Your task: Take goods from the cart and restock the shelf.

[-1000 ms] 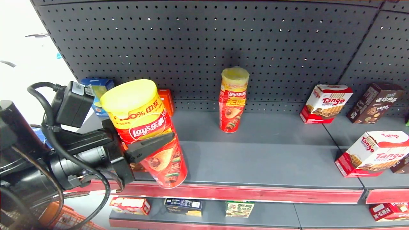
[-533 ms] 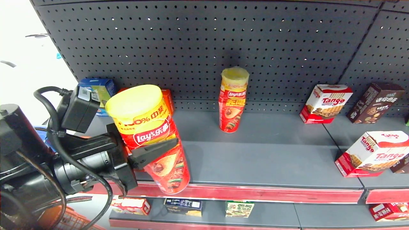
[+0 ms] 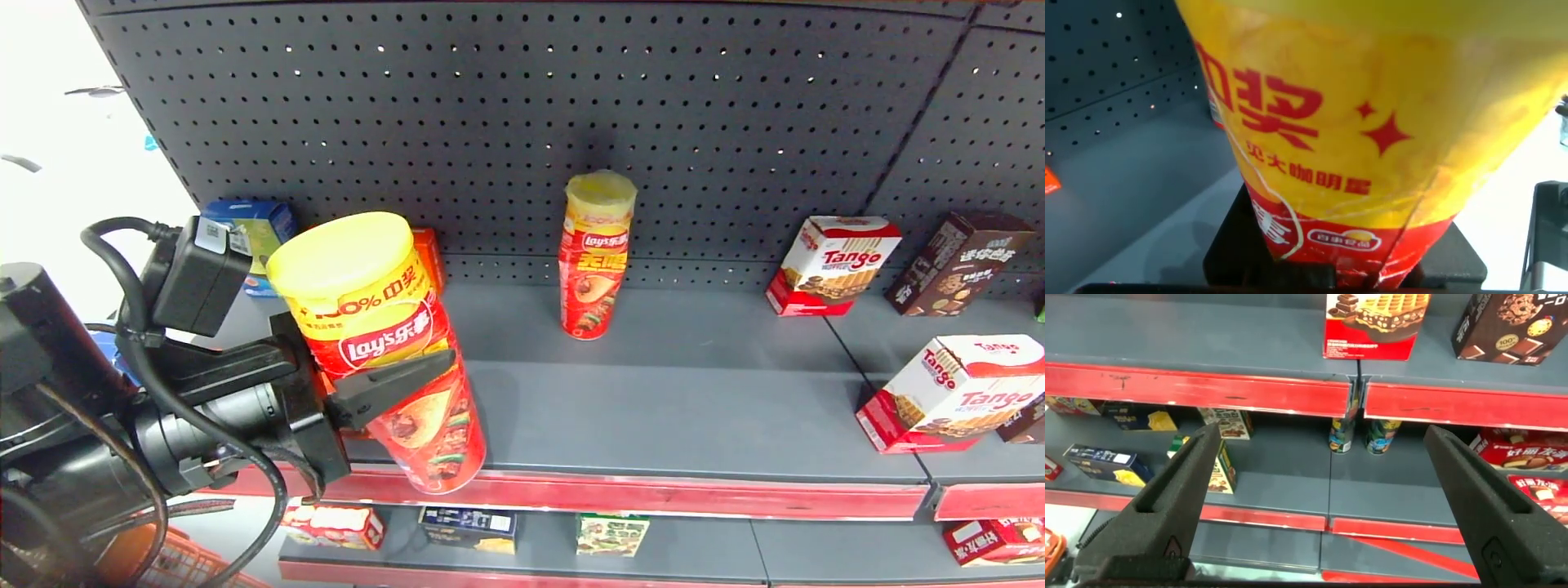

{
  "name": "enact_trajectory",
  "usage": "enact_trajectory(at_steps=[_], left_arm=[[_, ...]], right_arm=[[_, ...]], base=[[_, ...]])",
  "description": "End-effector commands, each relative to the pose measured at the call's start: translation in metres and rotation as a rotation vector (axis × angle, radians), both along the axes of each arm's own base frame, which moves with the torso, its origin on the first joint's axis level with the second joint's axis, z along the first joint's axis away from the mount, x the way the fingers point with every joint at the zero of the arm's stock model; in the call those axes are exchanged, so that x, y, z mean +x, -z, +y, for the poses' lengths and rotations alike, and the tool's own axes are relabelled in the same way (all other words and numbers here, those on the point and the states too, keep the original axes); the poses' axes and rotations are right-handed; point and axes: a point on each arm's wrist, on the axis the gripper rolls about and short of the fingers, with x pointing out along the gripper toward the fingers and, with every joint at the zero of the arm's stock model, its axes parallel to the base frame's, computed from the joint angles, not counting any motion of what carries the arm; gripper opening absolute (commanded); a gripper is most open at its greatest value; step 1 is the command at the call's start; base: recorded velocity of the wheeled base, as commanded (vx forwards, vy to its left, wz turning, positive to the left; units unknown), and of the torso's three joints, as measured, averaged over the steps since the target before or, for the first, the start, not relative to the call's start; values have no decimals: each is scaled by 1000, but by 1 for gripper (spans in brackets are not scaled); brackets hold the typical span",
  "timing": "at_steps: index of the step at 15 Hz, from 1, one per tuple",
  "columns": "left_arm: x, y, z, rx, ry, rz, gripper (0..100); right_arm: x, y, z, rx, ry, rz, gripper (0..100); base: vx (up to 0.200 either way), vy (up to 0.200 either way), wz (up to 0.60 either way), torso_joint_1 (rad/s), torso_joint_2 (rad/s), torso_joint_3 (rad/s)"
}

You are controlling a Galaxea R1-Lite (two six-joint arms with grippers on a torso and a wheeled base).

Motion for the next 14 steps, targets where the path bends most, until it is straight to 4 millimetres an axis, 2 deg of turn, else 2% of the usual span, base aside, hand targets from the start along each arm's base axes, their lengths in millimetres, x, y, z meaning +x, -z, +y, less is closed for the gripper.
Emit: enact_trajectory(at_steps=[1,9,10,11,12,13,14], left_arm=[[0,0,1,-1,-2,-1,0],[1,-3,2,-6,-11,-10,0],[2,-5,2,-10,-12,-14,0],[3,-5,1,-9,-12,-13,0],[3,-4,1,-8,-9,-11,0],[3,-5,1,-9,-8,-13,0],[3,-4,1,-7,-9,-10,0]], right_arm=[[0,0,0,-3,3,-1,100],[-1,-4,0,-19,-14,-19,100],[-7,-62,1,-1,-65,-82,100],[11,-86,2,42,-122,26,100],[18,-104,3,47,-202,18,100],[26,-117,5,35,-308,36,100],[33,-122,6,24,-340,53,100]], base=[[0,0,-600,2,2,2],[0,0,0,0,0,0],[0,0,0,0,0,0],[0,0,0,0,0,0],[0,0,0,0,0,0],[0,0,0,0,0,0],[0,0,0,0,0,0]])
